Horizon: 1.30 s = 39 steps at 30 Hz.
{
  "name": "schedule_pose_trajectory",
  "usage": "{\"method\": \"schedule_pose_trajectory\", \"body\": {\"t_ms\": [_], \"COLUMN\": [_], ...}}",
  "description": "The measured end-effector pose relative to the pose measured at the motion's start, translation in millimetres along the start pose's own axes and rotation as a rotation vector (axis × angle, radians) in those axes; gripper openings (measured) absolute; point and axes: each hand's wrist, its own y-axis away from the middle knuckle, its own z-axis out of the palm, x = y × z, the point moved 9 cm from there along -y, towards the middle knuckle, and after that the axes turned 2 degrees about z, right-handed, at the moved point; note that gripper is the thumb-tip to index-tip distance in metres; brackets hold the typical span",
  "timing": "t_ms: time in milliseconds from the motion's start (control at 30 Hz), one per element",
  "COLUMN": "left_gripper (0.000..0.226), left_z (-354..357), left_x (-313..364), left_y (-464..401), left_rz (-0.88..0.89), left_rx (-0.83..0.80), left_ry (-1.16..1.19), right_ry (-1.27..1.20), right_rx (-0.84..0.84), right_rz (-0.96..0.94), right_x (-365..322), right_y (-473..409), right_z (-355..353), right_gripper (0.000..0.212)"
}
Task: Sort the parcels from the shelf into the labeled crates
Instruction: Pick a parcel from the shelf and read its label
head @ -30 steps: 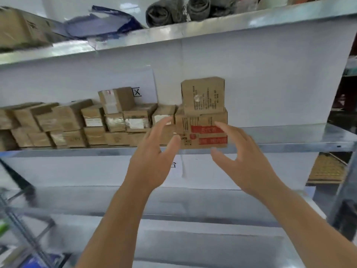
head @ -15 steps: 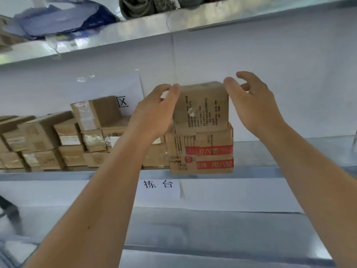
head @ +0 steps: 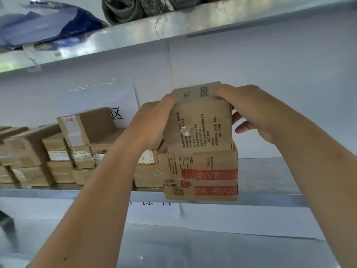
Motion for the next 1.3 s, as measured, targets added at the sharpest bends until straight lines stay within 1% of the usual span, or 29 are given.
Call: {"method": "schedule_pose_trajectory", "body": {"t_ms": [100,267,400,467,533,567,633,667,733,800,833,867,900,967,1033,1067,1100,1133,1167,1200,1233,1300], "left_gripper": [0.039,0.043,0.043,0.043,0.037,0.032,0.017,0.023,0.054,0.079,0.085,0.085,0.08,0.063,0.038,0.033,0.032,0.037,0.05,0.06,0.066,0.064], "left_z": [-9,-22,-25,-21,-6,3,30,46,75,97,107,117,127,145,157,161,166,170,174,179,185,194], "left_x": [11,26,39,41,43,45,45,46,53,61,66,70,74,78,85,89,93,97,101,106,109,115], "left_y": [15,56,107,132,155,166,193,207,237,267,282,296,310,333,354,366,378,390,403,416,429,455], "left_rz": [0.058,0.132,0.267,0.302,0.288,0.271,0.236,0.242,0.273,0.279,0.276,0.266,0.234,0.103,0.027,0.008,-0.002,-0.002,0.012,0.037,0.065,0.086], "left_rx": [-0.015,-0.057,-0.163,-0.201,-0.265,-0.284,-0.386,-0.459,-0.571,-0.638,-0.674,-0.713,-0.758,-0.832,-0.888,-0.915,-0.941,-0.959,-0.971,-0.982,-0.986,-0.984], "left_ry": [0.02,0.064,0.127,0.207,0.302,0.359,0.463,0.467,0.472,0.529,0.563,0.598,0.659,0.834,0.958,0.984,0.987,0.972,0.945,0.899,0.845,0.728], "right_ry": [-0.034,-0.041,-0.033,-0.028,-0.021,-0.02,-0.048,-0.065,-0.043,0.012,0.036,0.05,0.047,-0.052,-0.172,-0.234,-0.307,-0.385,-0.429,-0.432,-0.423,-0.398], "right_rx": [0.053,0.114,0.19,0.255,0.325,0.351,0.395,0.427,0.508,0.583,0.621,0.657,0.689,0.767,0.831,0.859,0.884,0.903,0.905,0.916,0.933,0.956], "right_rz": [-0.022,0.006,0.035,0.053,0.081,0.097,0.131,0.148,0.179,0.216,0.235,0.255,0.275,0.303,0.318,0.327,0.348,0.364,0.373,0.378,0.391,0.446], "right_x": [-12,-17,-22,-19,-10,-4,9,17,31,43,49,55,60,74,88,95,103,109,113,118,122,132], "right_y": [21,79,145,186,228,250,291,312,355,398,419,439,458,496,530,546,562,575,586,600,606,622], "right_z": [-7,-13,-20,-28,-38,-43,-57,-66,-86,-100,-106,-112,-115,-126,-136,-141,-143,-144,-145,-147,-152,-163], "right_gripper": [0.034,0.042,0.041,0.039,0.034,0.029,0.021,0.024,0.039,0.051,0.052,0.051,0.049,0.043,0.029,0.024,0.027,0.041,0.048,0.047,0.045,0.039]}}
